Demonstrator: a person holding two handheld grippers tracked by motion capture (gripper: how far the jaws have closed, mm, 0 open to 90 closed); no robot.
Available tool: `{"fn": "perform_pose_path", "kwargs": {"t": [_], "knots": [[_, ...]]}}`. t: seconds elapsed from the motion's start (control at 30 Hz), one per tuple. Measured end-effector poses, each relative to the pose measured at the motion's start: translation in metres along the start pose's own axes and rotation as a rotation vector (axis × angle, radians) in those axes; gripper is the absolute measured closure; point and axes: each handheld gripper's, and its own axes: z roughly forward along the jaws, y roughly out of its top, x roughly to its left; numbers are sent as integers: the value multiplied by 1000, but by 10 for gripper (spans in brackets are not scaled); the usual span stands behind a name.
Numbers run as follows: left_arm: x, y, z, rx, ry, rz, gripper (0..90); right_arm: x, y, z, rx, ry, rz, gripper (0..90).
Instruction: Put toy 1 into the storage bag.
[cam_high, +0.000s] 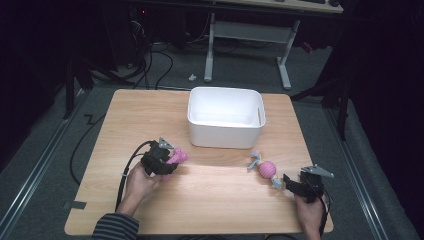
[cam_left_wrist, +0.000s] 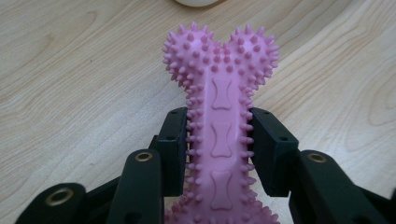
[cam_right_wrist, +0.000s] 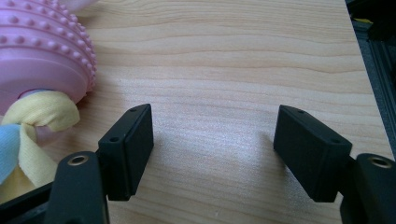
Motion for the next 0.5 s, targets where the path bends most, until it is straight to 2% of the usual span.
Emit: {"fn": "perform_pose_path", "kwargs": {"t": [0.2, 0.3, 0.5], "knots": [[-1, 10, -13, 15, -1, -10, 592, 0, 0, 0, -3, 1, -3, 290], [-6, 19, -20, 15, 8, 18, 592, 0, 0, 0, -5, 2, -8, 290], [-9, 34, -32, -27, -18, 17, 592, -1, 0, 0, -6, 2, -11, 290]]}}
